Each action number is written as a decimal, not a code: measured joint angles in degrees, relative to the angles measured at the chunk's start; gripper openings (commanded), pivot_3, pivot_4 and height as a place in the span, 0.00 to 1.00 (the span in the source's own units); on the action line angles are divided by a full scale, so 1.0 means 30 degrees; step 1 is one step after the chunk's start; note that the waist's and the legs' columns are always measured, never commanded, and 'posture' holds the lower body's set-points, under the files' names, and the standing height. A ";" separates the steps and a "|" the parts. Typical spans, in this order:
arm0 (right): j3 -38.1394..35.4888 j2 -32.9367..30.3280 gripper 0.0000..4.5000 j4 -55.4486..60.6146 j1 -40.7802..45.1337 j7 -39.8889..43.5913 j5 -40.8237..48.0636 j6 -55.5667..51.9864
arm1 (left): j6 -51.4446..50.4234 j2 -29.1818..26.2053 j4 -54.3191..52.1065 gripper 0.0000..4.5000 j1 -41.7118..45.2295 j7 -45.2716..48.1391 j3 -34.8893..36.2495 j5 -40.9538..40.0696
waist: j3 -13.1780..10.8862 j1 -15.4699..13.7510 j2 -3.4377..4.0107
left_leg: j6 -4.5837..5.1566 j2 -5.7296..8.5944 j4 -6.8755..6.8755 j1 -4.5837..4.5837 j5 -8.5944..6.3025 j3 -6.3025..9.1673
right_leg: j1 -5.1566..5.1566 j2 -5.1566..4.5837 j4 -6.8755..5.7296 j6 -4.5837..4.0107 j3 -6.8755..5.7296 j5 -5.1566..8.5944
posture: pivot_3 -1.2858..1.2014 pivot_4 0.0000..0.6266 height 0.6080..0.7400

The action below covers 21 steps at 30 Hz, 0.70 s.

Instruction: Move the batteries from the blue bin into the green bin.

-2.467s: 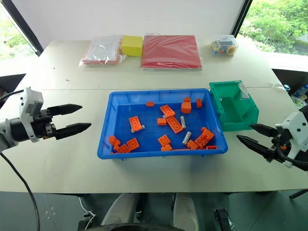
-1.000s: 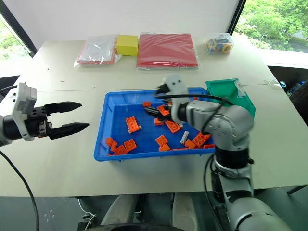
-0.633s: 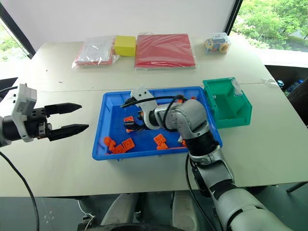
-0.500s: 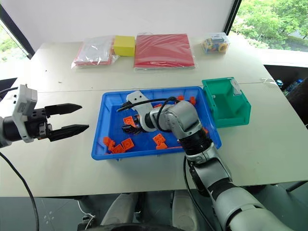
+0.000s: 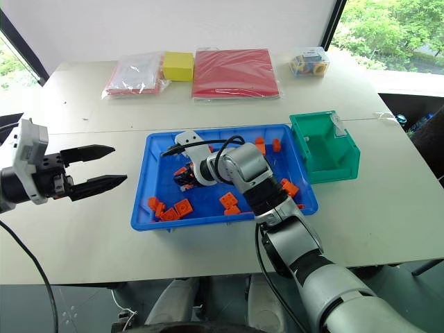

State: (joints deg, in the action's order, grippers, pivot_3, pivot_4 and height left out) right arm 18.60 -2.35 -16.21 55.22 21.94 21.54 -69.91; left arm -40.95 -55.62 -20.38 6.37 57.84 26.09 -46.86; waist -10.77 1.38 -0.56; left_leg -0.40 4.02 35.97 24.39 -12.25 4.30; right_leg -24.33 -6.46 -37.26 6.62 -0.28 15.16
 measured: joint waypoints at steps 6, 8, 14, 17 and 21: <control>0.0231 -0.0114 0.57 -0.0434 0.0230 0.0570 -0.0882 0.0930 | 0.0009 -0.0001 0.0105 1.00 0.0314 -0.0132 -0.0017 0.0000 | -0.0001 0.0007 0.0002 | -0.0001 0.0000 -0.0001 0.0000 0.0001 -0.0001 | -0.0005 0.0002 -0.0001 0.0000 -0.0001 0.0000 | 0.52 0.24 0.97; 0.0455 -0.0301 0.57 -0.1438 0.0712 0.0728 -0.1762 0.2916 | 0.0027 0.0008 0.0242 1.00 0.0548 -0.0157 -0.0127 0.0016 | -0.0002 0.0028 0.0003 | -0.0007 0.0001 -0.0002 0.0002 0.0004 -0.0002 | -0.0008 0.0003 -0.0002 0.0000 -0.0001 0.0000 | 0.52 0.24 0.97; 0.0753 -0.0746 0.88 -0.3411 0.1483 0.1878 -0.3798 0.7944 | 0.0131 0.0116 0.0451 1.00 0.1146 -0.0178 -0.0520 0.0030 | -0.0001 0.0209 0.0001 | -0.0012 0.0004 -0.0014 0.0002 0.0006 0.0000 | 0.0000 0.0005 0.0001 0.0001 -0.0001 0.0000 | 0.52 0.24 0.97; 0.1394 -0.1069 0.99 -0.3673 0.1129 0.2681 -0.4706 0.9718 | 0.0169 0.0222 0.0582 1.00 0.1173 -0.0175 -0.0808 0.0038 | -0.0001 0.0368 0.0001 | -0.0016 0.0002 -0.0018 0.0006 0.0010 -0.0001 | 0.0045 0.0006 -0.0023 0.0001 0.0003 0.0000 | 0.52 0.24 0.97; 0.1512 -0.1942 0.99 -0.2574 0.0294 0.4006 -0.4991 1.0741 | 0.0262 0.0241 0.0669 1.00 0.1268 -0.0169 -0.0850 0.0040 | -0.0004 0.0381 0.0005 | -0.0022 -0.0002 -0.0023 0.0014 0.0014 -0.0001 | 0.0034 0.0010 -0.0036 0.0000 0.0006 0.0000 | 0.52 0.24 0.97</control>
State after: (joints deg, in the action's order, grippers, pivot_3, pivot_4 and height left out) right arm 23.13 -8.18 -23.93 56.10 33.95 6.57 -37.69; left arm -40.17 -54.90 -18.37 10.17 57.34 23.54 -46.74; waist -10.78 2.52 -0.54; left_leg -0.47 4.02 35.90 24.43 -12.21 4.29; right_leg -24.23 -6.43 -37.36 6.62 -0.26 15.16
